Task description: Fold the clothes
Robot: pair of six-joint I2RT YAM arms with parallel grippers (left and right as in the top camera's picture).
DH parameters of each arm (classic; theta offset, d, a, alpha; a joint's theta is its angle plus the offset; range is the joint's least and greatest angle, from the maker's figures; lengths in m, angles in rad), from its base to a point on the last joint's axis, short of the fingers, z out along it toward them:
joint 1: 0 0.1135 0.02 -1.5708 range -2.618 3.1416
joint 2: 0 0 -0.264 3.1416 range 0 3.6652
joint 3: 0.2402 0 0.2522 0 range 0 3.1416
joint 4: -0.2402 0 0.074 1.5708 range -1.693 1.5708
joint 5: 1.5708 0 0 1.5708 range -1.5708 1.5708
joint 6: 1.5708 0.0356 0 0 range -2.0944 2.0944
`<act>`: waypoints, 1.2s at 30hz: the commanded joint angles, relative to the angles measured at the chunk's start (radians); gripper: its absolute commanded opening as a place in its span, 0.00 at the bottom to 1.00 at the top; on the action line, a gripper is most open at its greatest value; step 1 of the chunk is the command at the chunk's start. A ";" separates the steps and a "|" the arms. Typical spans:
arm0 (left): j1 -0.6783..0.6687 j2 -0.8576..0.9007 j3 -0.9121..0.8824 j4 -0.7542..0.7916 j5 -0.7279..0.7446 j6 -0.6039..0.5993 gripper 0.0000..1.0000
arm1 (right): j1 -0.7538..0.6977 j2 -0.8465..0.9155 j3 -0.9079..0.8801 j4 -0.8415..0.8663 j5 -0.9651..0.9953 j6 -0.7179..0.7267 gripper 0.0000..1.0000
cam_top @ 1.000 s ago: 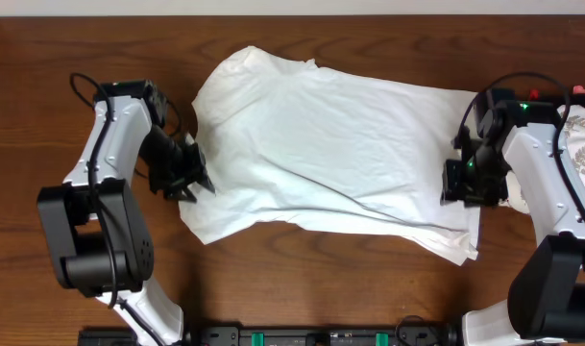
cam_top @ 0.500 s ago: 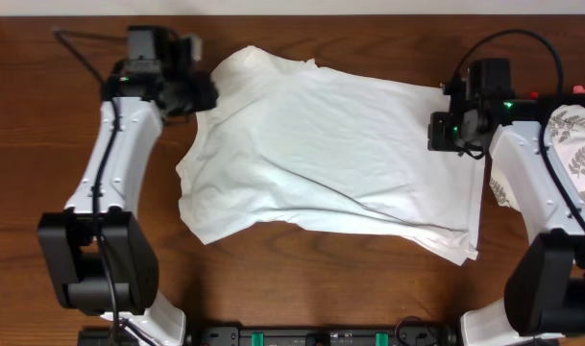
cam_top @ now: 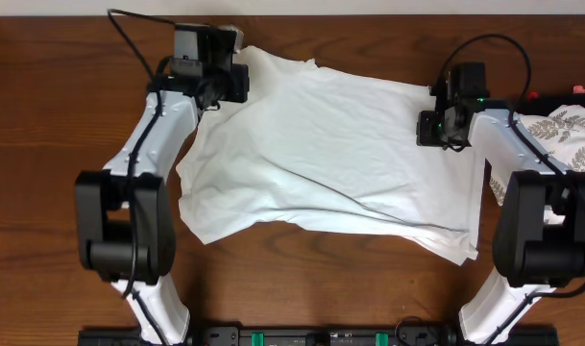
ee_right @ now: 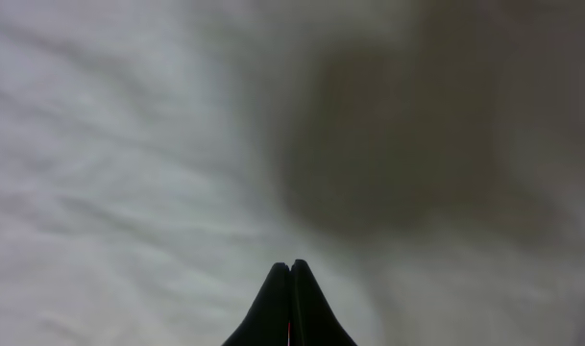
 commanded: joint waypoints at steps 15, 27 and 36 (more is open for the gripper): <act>0.003 0.025 0.011 -0.152 -0.011 0.021 0.17 | 0.003 0.211 0.013 0.161 0.059 0.016 0.01; 0.003 -0.005 0.011 -0.208 -0.011 0.017 0.17 | -0.031 0.277 0.014 0.399 0.110 0.027 0.01; 0.003 -0.005 0.011 -0.154 -0.011 0.016 0.21 | -0.056 0.277 0.069 0.422 0.061 -0.018 0.30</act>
